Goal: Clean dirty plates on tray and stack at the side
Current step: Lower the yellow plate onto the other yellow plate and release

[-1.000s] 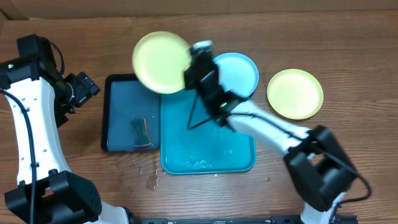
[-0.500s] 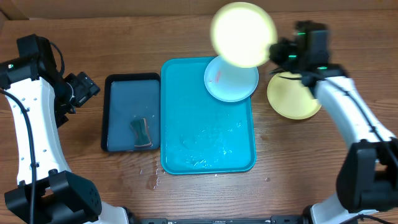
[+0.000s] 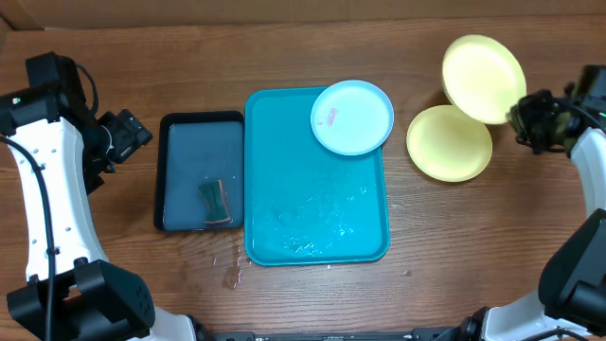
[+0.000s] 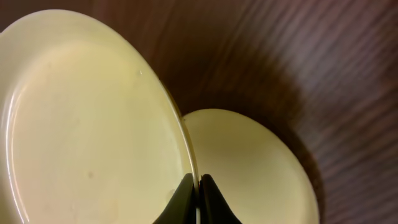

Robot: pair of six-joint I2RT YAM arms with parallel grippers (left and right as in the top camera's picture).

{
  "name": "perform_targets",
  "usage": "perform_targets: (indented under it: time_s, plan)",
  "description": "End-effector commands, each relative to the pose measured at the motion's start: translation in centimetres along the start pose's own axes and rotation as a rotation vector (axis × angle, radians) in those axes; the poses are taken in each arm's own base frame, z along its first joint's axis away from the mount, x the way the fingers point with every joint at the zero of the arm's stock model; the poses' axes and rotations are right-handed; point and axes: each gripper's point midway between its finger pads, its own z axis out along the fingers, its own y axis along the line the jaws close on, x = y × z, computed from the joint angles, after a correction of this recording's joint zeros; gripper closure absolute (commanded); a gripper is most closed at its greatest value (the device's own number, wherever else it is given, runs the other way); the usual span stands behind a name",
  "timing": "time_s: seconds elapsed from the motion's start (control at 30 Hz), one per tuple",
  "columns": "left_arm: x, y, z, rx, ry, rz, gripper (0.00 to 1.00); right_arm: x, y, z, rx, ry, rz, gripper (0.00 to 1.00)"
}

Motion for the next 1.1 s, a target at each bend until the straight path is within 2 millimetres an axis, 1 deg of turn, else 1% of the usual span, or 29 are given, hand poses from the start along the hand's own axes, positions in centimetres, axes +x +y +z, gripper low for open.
perform_targets:
  time_s: [0.0,0.13,0.27,0.4,0.6,0.83,1.07]
  plan:
    - [-0.3,0.2,-1.0,0.003,-0.033,-0.015,0.00,-0.4,-0.2,-0.9,0.033,-0.035,0.003,0.96]
    - [-0.3,0.2,-1.0,0.003,-0.033,-0.015,0.00,0.5,-2.4,-0.4,0.137,-0.035,0.009,0.96]
    - [-0.3,0.2,-1.0,0.003,-0.033,-0.015,0.00,1.8,-4.1,0.3,0.206,-0.026,0.004,0.96]
    - [-0.3,0.2,-1.0,0.003,-0.033,-0.015,0.00,3.2,-5.4,1.1,0.242,0.003,0.004,0.96]
    - [-0.3,0.2,-1.0,0.003,-0.033,-0.015,0.00,4.8,-7.0,1.9,0.277,0.037,0.008,0.96]
    - [-0.3,0.2,-1.0,0.003,-0.033,-0.015,0.00,5.8,-8.1,2.2,0.296,0.059,0.014,0.96]
    - [-0.3,0.2,-1.0,0.003,-0.033,-0.015,0.00,6.5,-7.5,2.5,0.292,0.072,-0.010,0.96]
